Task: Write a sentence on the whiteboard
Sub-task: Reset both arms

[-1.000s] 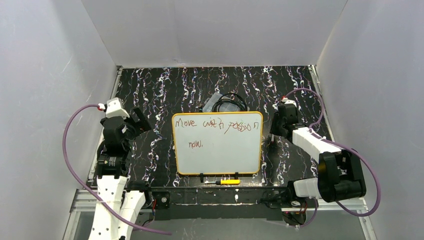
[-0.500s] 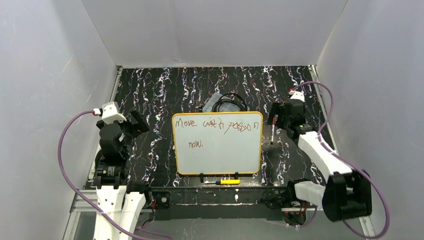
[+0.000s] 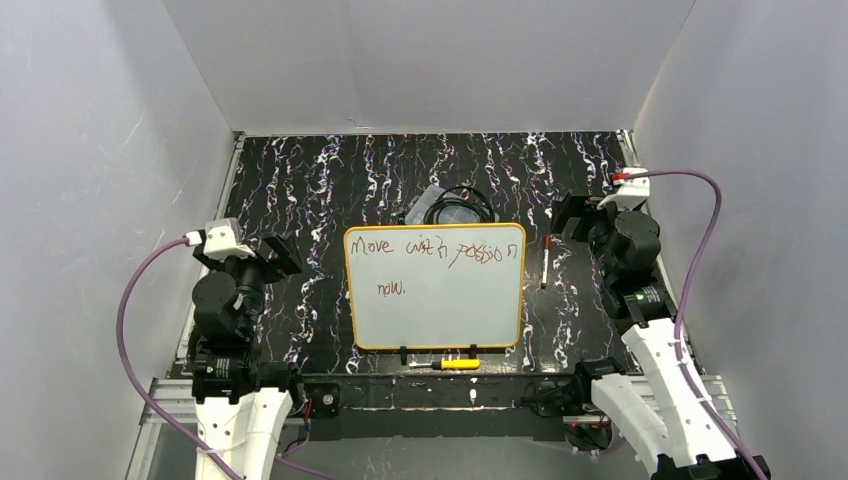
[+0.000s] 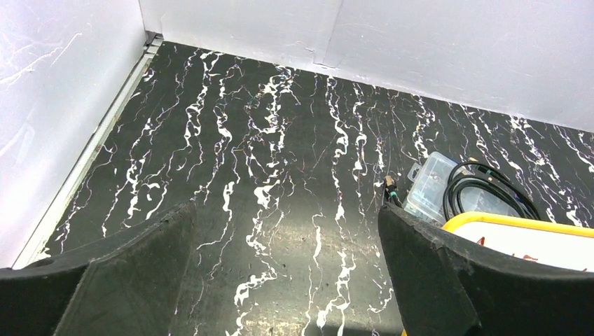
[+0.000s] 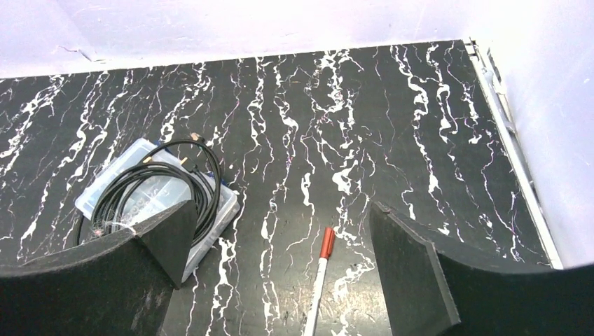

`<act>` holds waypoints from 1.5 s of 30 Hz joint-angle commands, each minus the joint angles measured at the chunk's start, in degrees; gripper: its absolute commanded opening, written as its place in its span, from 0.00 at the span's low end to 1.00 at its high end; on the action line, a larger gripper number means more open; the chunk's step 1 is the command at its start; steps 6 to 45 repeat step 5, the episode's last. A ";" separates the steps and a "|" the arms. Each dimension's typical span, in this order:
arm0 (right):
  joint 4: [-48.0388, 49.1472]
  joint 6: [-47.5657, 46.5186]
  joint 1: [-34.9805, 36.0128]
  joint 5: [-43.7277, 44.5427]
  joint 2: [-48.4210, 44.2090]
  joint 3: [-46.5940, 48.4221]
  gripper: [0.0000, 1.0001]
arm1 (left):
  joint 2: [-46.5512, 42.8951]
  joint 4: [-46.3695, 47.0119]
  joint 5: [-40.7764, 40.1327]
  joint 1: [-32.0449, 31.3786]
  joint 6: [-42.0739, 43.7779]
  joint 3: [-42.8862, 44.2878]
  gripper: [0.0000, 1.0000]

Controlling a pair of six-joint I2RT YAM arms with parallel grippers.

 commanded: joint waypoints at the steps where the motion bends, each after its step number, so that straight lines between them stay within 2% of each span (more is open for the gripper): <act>1: 2.65 -1.92 0.05 -0.72 -0.53 0.23 1.00 | -0.40 1.62 1.19 0.38 1.17 -0.61 0.99; 45: 2.26 -2.09 0.05 -0.69 -0.65 0.45 1.00 | -0.12 1.66 0.54 0.38 0.99 -0.51 0.99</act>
